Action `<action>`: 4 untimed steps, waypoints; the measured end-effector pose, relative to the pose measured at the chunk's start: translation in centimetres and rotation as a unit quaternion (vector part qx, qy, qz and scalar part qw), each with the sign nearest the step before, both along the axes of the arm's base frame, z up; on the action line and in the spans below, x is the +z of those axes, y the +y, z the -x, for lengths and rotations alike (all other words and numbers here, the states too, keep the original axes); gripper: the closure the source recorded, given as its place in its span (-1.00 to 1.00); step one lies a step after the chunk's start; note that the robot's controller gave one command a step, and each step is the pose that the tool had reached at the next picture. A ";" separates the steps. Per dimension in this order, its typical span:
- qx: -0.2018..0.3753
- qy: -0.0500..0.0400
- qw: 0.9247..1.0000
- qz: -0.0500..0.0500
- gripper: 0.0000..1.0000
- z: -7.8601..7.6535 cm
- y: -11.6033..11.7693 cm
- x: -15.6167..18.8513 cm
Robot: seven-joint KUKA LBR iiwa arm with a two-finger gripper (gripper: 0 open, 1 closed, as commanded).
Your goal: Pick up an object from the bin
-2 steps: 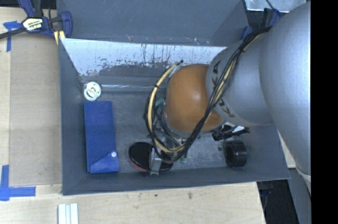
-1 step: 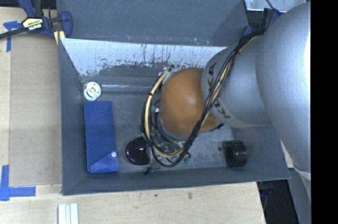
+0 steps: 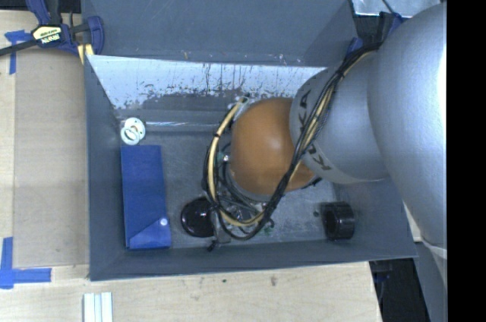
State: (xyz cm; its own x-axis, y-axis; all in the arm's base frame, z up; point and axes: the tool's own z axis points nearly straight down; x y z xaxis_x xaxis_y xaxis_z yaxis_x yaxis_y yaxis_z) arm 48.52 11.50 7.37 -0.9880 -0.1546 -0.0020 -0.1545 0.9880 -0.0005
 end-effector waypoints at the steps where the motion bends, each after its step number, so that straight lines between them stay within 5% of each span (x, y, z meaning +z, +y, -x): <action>1: 0.000 0.001 1.000 0.000 1.00 0.1 0.0 0.4; 4: 0.000 -0.001 1.000 0.000 1.00 0.1 0.0 3.9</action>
Offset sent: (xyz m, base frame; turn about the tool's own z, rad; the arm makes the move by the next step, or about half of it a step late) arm 0.0000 -0.0001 0.0013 0.0000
